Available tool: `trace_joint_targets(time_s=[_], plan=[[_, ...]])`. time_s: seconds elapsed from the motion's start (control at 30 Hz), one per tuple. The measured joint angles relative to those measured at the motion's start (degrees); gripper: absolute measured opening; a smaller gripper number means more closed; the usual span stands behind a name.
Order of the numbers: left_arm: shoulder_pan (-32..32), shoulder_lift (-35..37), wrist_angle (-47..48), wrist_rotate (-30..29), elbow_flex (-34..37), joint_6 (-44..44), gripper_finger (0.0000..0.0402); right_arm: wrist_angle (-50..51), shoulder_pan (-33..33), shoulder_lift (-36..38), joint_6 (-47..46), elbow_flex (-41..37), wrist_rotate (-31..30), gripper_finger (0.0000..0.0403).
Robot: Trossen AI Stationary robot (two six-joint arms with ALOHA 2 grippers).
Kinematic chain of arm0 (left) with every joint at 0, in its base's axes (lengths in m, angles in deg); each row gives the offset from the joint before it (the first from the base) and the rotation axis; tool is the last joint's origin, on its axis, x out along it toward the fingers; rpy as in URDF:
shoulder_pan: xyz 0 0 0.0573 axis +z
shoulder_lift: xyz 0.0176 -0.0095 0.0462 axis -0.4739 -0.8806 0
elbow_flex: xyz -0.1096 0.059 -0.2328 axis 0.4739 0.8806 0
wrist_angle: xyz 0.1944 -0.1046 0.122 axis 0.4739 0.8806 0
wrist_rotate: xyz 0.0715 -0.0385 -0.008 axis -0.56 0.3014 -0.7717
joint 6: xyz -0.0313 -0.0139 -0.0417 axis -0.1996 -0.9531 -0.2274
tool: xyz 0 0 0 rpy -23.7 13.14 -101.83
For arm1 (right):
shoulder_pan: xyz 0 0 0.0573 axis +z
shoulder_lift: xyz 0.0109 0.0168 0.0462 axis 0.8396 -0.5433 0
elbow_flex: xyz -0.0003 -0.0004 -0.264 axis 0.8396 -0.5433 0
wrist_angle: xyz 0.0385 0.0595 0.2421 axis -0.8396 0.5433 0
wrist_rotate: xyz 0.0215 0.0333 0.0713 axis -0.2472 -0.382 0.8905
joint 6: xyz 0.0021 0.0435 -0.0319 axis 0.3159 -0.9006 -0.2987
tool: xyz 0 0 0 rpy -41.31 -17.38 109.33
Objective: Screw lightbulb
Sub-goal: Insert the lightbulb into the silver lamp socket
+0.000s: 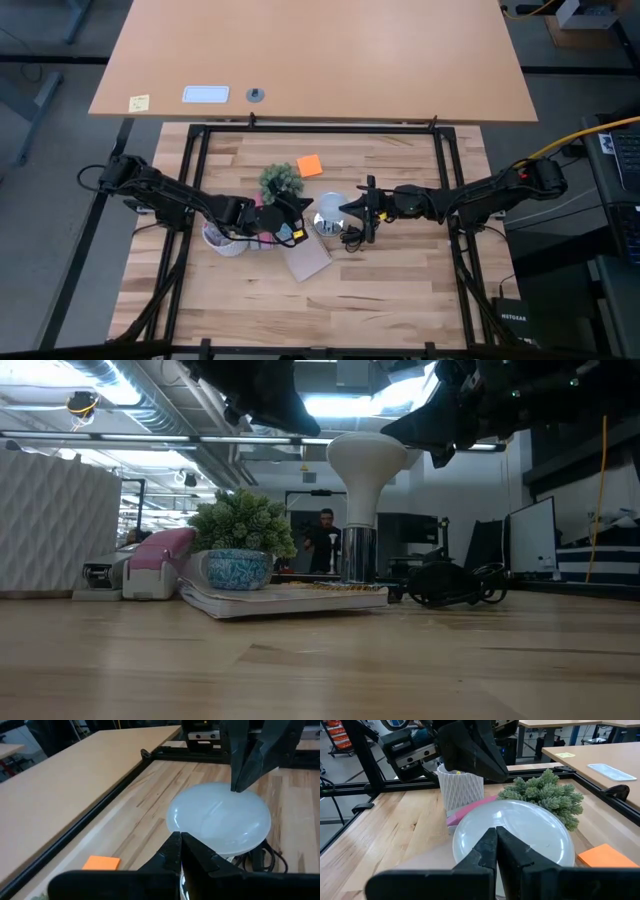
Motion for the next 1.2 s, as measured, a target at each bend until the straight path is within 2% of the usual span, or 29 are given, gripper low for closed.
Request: trace_joint_targets(time_s=[0.5,0.67,0.93,1.07,1.2], plan=[[0.79,0.00,-0.44,0.03,0.00,4.81,0.0001,0.07,0.00,0.00,0.02,0.00,0.02,0.0012],[0.65,0.00,-0.39,1.73,0.00,6.37,0.0001,0.07,0.00,0.00,0.02,0.00,0.02,0.0012],[-0.62,0.00,-0.52,1.98,0.00,6.34,0.0001,0.07,0.00,0.00,0.02,0.00,0.04,0.0012],[-1.60,0.00,-0.94,6.11,0.00,6.33,0.0001,0.07,0.00,0.00,0.02,0.00,0.04,0.0012],[-1.64,-0.54,-4.43,14.04,-0.09,6.32,0.0001,0.07,0.00,0.00,0.02,0.00,0.04,0.0012]])
